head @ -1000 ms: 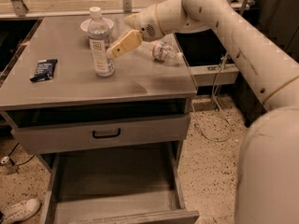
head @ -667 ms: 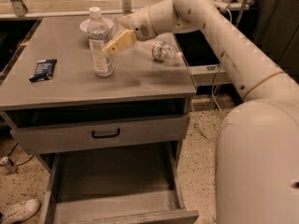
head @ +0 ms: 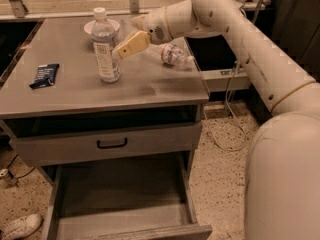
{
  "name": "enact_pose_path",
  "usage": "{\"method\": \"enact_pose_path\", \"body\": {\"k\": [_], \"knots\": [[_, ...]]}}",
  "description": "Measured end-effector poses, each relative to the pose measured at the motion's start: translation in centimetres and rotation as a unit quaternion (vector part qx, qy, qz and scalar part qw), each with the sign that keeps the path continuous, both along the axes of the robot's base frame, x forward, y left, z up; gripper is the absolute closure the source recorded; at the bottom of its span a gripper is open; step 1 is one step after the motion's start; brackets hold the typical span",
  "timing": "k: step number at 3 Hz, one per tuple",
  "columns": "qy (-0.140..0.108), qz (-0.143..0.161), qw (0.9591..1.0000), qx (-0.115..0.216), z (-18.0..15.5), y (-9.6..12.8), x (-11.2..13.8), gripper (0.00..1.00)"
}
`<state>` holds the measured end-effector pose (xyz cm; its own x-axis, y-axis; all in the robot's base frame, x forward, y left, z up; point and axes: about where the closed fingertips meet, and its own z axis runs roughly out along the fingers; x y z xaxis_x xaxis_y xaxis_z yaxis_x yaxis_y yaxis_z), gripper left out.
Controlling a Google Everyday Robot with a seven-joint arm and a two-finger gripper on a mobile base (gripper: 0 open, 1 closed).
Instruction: Place blue plastic bottle into middle drawer
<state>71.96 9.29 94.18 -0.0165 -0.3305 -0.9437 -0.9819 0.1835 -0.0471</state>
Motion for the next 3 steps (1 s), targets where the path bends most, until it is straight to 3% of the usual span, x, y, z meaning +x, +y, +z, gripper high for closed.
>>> {"method": "enact_pose_path", "body": {"k": [1, 2, 3], "knots": [[0.006, -0.016, 0.9998, 0.009, 1.0, -2.1, -4.0, 0.00], [0.007, -0.016, 0.9998, 0.009, 0.9, -2.1, -4.1, 0.00], [0.003, -0.003, 0.9999, 0.014, 1.3, -0.3, -4.6, 0.00]]}}
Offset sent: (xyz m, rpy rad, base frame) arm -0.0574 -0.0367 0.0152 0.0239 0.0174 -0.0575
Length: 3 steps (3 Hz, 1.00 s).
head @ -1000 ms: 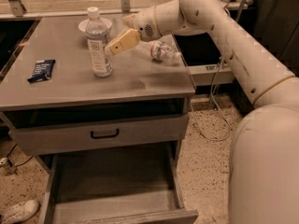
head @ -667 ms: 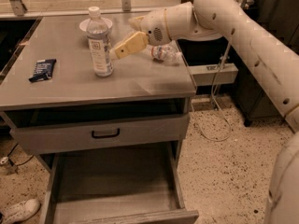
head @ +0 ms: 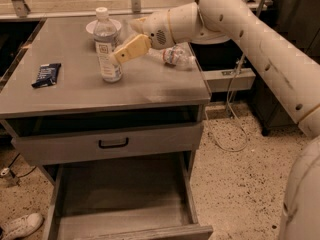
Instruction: Place blue plastic bottle into middle drawer
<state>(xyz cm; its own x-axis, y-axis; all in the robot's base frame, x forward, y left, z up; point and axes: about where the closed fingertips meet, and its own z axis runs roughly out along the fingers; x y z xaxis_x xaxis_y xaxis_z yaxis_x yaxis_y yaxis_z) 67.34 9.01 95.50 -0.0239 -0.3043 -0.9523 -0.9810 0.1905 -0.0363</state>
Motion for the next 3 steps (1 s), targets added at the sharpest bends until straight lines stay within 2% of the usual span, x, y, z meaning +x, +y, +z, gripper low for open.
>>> {"method": "enact_pose_path", "body": {"k": [2, 3], "knots": [[0.000, 0.034, 0.9994, 0.011, -0.2, 4.7, 0.9, 0.00], [0.000, 0.035, 0.9993, 0.011, -0.2, 4.8, 0.9, 0.19]]}}
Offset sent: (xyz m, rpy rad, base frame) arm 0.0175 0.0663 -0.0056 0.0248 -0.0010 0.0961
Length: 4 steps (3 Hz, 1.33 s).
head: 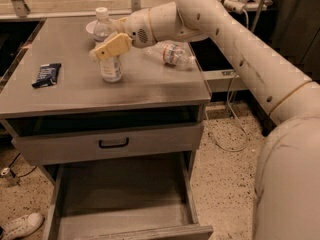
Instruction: Place blue plastic bottle into middle drawer
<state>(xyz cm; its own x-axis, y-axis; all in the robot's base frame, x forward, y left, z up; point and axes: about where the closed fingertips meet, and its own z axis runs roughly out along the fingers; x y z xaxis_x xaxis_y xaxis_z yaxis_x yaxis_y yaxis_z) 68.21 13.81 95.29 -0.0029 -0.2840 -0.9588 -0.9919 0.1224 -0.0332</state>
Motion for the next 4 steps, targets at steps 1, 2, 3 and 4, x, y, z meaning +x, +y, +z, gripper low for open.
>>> {"method": "enact_pose_path", "body": {"k": [1, 2, 3, 4], "knots": [[0.000, 0.000, 1.0000, 0.000, 0.00, 0.00, 0.00, 0.42], [0.000, 0.000, 1.0000, 0.000, 0.00, 0.01, 0.00, 0.65], [0.000, 0.000, 1.0000, 0.000, 0.00, 0.01, 0.00, 0.88], [-0.003, 0.005, 1.0000, -0.006, 0.15, 0.09, -0.05, 1.00]]}}
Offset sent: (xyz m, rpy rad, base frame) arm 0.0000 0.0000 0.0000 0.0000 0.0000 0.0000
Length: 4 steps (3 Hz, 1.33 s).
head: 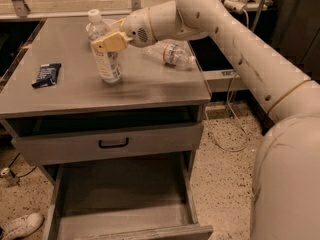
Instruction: Place blue plastic bottle into middle drawer
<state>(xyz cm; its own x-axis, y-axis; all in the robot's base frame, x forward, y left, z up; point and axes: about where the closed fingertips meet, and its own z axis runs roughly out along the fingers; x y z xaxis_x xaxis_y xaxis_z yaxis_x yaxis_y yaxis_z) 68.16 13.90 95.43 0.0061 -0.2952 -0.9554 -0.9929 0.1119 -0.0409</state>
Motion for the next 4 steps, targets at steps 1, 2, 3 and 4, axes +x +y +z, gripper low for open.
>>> {"method": "enact_pose_path", "body": {"k": [1, 2, 3, 4], "knots": [[-0.008, -0.026, 0.9995, -0.016, 1.3, -2.1, -1.6, 1.00], [0.001, -0.061, 0.9974, -0.037, 1.6, -4.9, -5.2, 1.00], [0.028, -0.098, 0.9935, -0.052, 0.3, -7.8, -9.7, 1.00], [0.026, -0.100, 0.9933, -0.052, 1.2, -8.6, -11.1, 1.00]]}}
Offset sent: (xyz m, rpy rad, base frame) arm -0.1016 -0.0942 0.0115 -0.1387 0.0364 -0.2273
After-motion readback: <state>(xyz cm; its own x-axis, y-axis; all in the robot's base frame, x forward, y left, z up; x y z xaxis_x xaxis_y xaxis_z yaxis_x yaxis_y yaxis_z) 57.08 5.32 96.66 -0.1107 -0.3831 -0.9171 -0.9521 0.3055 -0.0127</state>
